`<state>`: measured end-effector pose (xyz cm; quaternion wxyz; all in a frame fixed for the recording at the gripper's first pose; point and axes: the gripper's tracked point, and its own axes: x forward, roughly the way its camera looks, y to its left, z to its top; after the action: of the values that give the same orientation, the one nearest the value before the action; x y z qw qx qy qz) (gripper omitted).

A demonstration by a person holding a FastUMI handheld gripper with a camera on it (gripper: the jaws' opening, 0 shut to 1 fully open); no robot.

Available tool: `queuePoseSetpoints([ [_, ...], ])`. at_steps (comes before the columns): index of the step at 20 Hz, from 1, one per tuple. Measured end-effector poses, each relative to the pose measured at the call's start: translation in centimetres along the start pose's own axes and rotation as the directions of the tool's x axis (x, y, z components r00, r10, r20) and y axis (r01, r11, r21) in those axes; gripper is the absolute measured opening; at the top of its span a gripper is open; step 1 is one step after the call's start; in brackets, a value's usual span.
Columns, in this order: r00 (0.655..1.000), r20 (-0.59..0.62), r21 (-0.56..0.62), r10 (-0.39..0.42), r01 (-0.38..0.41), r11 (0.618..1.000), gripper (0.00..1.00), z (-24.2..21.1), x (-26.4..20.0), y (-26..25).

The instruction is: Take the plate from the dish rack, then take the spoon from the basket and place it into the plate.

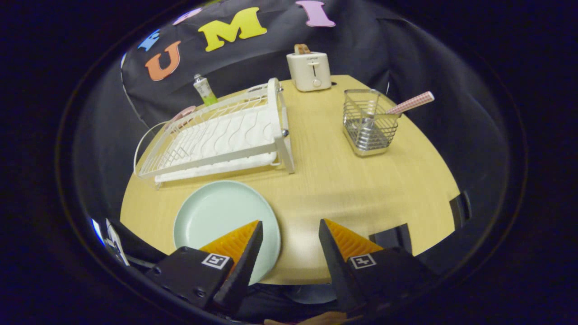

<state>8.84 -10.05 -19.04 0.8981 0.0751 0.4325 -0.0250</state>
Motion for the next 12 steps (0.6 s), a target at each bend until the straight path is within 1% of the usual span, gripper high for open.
queuePoseSetpoints([
  [2, 0.995, 0.093, -0.012, -0.028, 0.029, 0.999, 0.87, 1.6, -1.0, -1.4],
  [3, 0.988, 0.15, -0.021, -0.026, 0.03, 0.999, 0.9, 2.6, -1.7, -1.9],
  [5, 0.96, 0.282, -0.024, 0.0, 0.007, 1.0, 0.94, 4.9, -2.9, -2.3],
  [6, 0.937, 0.348, -0.019, -0.002, 0.01, 1.0, 0.96, 6.0, -3.4, -2.9],
  [8, 0.888, 0.457, -0.005, -0.053, 0.063, 0.998, 0.98, 7.5, -4.7, -5.1],
  [9, 0.859, 0.507, -0.003, -0.066, 0.078, 0.997, 0.99, 8.2, -5.4, -5.8],
  [12, 0.758, 0.641, -0.016, -0.119, 0.169, 0.985, 1.0, 10.1, -7.0, -8.4],
])
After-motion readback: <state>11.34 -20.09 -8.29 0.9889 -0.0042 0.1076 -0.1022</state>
